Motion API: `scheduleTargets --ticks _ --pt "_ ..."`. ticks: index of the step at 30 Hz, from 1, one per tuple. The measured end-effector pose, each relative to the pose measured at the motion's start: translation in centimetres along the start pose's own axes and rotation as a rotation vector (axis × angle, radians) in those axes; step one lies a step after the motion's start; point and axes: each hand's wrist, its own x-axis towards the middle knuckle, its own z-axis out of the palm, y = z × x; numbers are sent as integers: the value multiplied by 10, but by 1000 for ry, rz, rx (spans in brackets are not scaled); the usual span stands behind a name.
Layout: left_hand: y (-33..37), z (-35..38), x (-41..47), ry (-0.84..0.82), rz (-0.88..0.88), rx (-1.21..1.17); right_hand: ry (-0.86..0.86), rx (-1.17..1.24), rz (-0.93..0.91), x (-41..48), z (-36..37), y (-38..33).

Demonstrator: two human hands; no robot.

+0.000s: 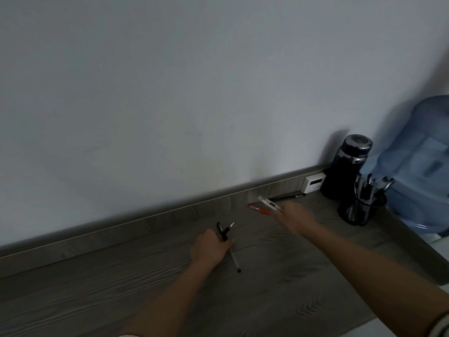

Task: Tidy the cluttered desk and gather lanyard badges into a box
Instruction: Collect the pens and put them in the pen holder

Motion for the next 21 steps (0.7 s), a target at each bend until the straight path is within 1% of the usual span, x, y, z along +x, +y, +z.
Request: scheduleTargets --ticks 2,5,9,12,15,18,21 --pt "4 4 1 13 -28 38 6 -7 -20 6 0 7" --pt "6 4 3 -4 -58 22 34 -37 -78 14 6 12" --pt "12 -2 5 -2 -29 5 20 -71 -114 17 17 24" --pt "25 -4 10 19 60 8 -37 -6 -105 16 16 40" --pt "52 -2 15 70 138 75 -83 1 -109 15 9 61" --pt "90 8 25 124 216 94 -79 63 -75 8 -2 91" --pt "127 26 38 100 353 152 -45 118 -14 -1 -14 121"
